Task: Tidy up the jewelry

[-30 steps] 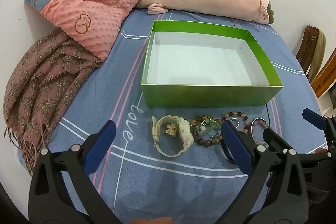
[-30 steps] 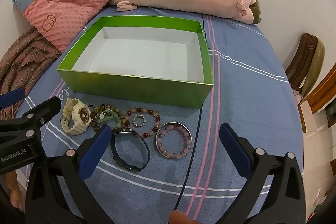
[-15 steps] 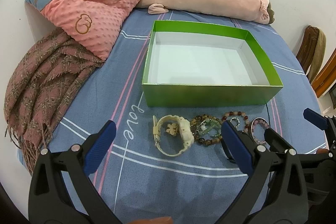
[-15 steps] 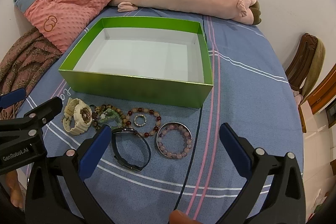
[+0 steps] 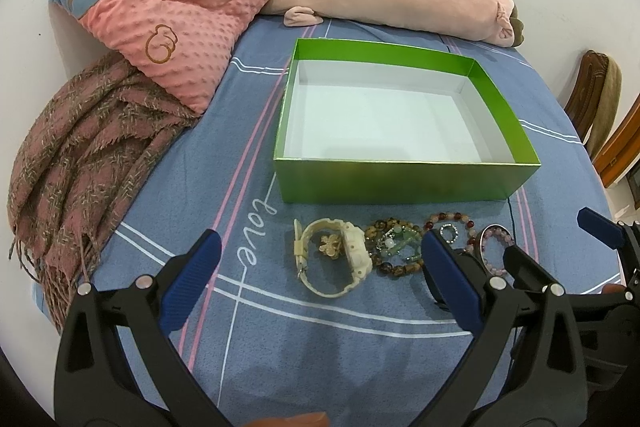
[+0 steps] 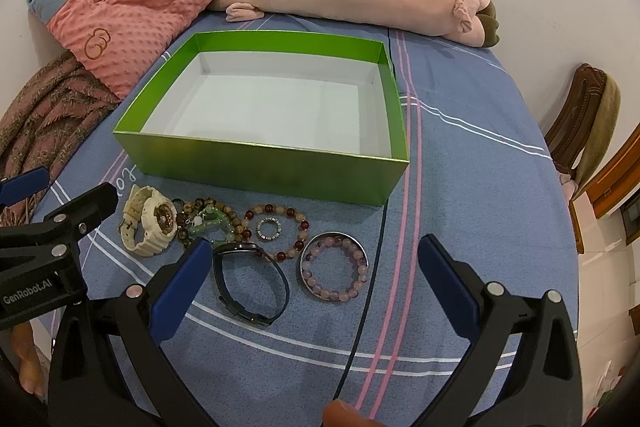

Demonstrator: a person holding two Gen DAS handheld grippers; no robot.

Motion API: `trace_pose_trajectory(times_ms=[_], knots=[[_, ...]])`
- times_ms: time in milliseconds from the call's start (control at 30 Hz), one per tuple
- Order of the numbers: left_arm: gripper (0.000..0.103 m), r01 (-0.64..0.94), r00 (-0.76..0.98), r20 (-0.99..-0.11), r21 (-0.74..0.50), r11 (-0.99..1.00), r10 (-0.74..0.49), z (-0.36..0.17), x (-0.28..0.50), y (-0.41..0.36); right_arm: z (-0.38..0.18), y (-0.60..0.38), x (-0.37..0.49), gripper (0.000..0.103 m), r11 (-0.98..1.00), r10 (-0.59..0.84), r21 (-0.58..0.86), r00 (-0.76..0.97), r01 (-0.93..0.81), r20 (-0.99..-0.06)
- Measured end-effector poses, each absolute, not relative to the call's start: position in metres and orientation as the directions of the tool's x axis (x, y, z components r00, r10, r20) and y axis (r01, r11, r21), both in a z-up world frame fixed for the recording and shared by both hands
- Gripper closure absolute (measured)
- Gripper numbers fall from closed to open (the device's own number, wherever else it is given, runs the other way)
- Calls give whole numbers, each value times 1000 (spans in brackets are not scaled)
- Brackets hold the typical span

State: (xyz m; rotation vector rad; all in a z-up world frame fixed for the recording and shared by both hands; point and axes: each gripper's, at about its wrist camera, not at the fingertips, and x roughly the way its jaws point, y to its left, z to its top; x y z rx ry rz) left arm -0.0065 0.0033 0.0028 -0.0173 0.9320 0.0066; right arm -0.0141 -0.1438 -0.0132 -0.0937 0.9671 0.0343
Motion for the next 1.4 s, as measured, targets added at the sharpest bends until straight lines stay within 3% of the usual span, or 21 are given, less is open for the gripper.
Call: trace_pose_trajectory(times_ms=[867,1133,1400], knots=[[2,10,600,-799,-34,999,-33,-5,-1,8,-15,-146,-13,1,997,-11,-55,570,-61,-822],[2,-27,626,-779,18,999,31,-1,-7,8,-16,-146,-13,1,996,-5,-53,568,-68,-823],[2,-27,608,-794,-28,999,-6,-6,-5,15,-17,-145,-12,1,996,-2,-52,565,-73,-825]])
